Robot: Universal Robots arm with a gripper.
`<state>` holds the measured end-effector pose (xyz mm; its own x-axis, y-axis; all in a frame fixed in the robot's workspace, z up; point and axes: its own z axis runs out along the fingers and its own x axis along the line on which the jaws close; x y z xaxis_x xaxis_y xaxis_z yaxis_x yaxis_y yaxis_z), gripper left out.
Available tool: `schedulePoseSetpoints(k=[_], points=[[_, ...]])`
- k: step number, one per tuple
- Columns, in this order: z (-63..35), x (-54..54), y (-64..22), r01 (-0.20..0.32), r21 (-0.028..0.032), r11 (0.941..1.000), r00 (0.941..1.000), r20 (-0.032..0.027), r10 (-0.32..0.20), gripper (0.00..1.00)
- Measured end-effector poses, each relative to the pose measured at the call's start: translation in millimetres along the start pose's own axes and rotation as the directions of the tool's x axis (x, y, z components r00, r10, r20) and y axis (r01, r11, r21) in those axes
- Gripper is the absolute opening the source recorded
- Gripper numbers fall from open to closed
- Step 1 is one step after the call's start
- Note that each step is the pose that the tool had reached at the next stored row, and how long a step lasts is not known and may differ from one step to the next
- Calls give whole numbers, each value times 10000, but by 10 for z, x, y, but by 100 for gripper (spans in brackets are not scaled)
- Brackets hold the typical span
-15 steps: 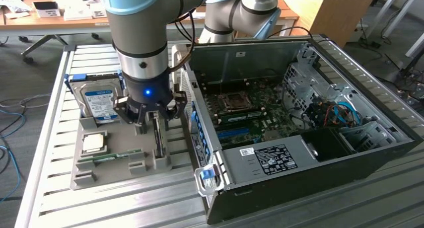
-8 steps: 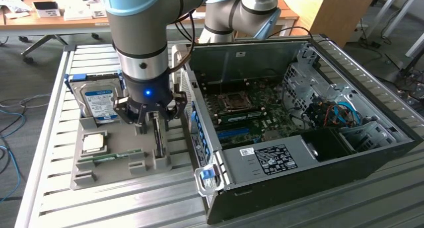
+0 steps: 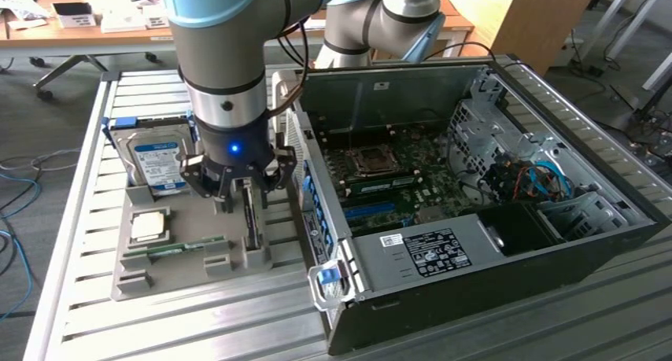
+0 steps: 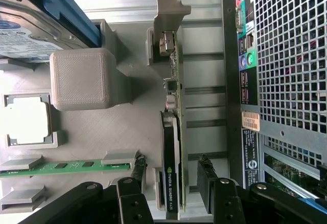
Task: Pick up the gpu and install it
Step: 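Pick up the gpu and move the gpu toward the slot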
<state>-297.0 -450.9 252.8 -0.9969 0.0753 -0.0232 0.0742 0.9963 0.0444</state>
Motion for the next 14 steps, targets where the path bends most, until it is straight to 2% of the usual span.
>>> schedulePoseSetpoints(k=[14], points=[[30,1,-1,0,1,10000,10000,-1,0,53]])
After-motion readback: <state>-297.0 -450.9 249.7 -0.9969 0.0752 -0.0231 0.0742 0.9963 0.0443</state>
